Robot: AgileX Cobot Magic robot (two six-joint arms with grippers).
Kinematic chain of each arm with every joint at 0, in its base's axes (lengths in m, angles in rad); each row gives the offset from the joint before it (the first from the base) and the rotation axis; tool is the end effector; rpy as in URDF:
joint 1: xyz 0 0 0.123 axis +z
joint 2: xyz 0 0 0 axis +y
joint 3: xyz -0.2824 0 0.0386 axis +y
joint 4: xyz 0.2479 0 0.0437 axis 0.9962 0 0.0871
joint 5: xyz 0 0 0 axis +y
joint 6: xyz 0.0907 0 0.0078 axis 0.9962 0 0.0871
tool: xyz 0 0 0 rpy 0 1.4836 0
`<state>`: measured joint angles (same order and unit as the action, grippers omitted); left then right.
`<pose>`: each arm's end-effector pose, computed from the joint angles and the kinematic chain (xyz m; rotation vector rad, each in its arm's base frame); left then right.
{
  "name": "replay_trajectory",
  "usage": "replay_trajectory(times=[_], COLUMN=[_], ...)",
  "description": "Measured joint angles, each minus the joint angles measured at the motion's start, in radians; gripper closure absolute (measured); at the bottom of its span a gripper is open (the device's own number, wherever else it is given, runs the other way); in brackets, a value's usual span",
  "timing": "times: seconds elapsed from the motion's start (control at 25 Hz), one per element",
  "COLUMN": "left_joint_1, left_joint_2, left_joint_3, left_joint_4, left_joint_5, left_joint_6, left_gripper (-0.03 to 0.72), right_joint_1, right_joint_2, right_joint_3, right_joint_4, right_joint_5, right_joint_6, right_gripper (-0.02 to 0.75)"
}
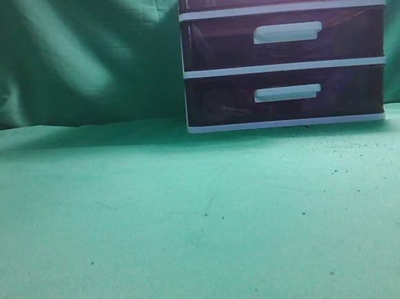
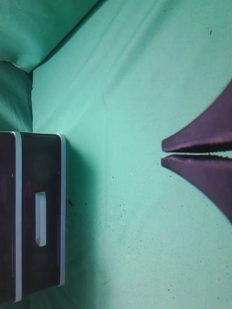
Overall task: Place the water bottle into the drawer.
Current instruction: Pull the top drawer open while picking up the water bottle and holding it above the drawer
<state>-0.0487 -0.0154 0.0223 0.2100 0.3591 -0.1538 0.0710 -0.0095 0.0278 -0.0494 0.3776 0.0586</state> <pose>0.0529 0.0041 0.1748 0.0333 1.8418 0.0637 0.0526 0.0021 0.1703 -0.0423 1.8788 0.0404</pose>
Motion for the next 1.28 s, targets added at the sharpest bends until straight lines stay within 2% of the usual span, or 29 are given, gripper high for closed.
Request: replay_trajectory(times=[0.72,0.8,0.96,1.16,1.28], left_joint_1=[0.0,0.0,0.0,0.0,0.0], left_joint_2=[0.0,0.0,0.0,0.0,0.0], left_joint_3=[0.0,0.0,0.0,0.0,-0.007], left_joint_4=[-0.005,-0.063,-0.193,-0.215,-0.188], left_joint_5=[-0.006,-0.049,-0.257,-0.484,-0.566], left_joint_6=[0.0,-0.003,-0.005,-0.005,-0.073], left_gripper=[0.688,0.688,0.688,0.688,0.688], right_joint_1=[0.0,0.0,0.0,0.0,0.0], right_joint_2=[0.0,0.0,0.0,0.0,0.0], right_joint_3=[0.0,0.0,0.0,0.0,0.0], right_joint_4=[0.0,0.0,0.0,0.0,0.0], right_joint_5=[0.0,0.0,0.0,0.0,0.0], right_joint_6=[0.0,0.0,0.0,0.0,0.0], right_gripper=[0.738,0.738,0.738,0.738,0.738])
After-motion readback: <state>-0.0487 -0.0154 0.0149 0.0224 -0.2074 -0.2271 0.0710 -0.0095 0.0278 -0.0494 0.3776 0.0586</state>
